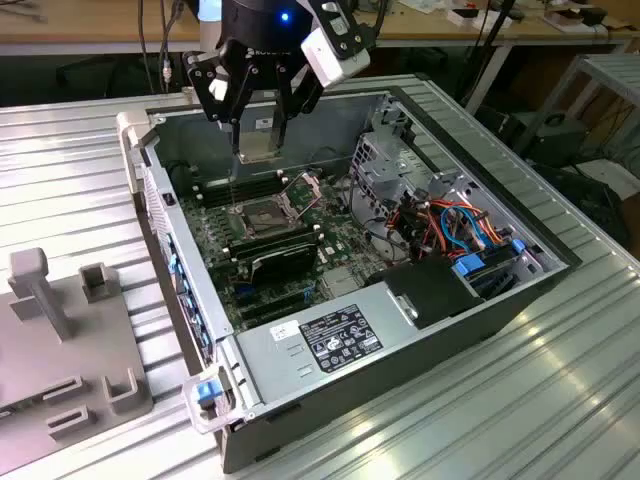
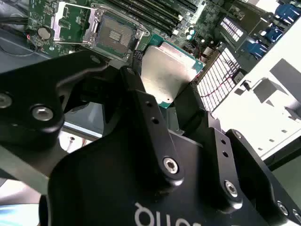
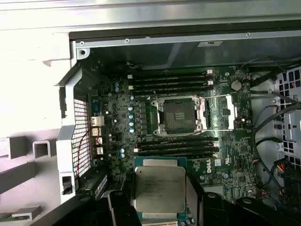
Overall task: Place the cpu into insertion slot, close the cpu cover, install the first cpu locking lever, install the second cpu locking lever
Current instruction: 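Place the cpu into insertion slot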
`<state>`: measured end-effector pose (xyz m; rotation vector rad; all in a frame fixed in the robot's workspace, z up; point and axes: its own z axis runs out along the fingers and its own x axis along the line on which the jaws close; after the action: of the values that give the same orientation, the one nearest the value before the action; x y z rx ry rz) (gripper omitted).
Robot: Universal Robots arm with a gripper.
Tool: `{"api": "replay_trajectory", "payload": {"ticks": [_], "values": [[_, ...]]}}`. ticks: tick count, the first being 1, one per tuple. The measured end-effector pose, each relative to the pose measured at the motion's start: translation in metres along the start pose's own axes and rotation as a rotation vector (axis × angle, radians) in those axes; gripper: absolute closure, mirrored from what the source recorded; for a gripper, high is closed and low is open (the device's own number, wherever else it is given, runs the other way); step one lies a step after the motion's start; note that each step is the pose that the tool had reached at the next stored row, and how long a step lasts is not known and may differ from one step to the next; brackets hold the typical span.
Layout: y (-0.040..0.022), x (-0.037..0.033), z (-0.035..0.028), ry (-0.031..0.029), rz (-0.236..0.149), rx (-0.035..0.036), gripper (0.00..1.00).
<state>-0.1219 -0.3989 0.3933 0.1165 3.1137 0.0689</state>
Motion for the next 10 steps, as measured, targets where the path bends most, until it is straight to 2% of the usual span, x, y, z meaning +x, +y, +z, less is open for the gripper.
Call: {"api": "replay_trajectory", "payload": {"ticks": [10], "values": [[0.0,-0.0001,0.0,0.0,0.0,0.0,0.47]]}}
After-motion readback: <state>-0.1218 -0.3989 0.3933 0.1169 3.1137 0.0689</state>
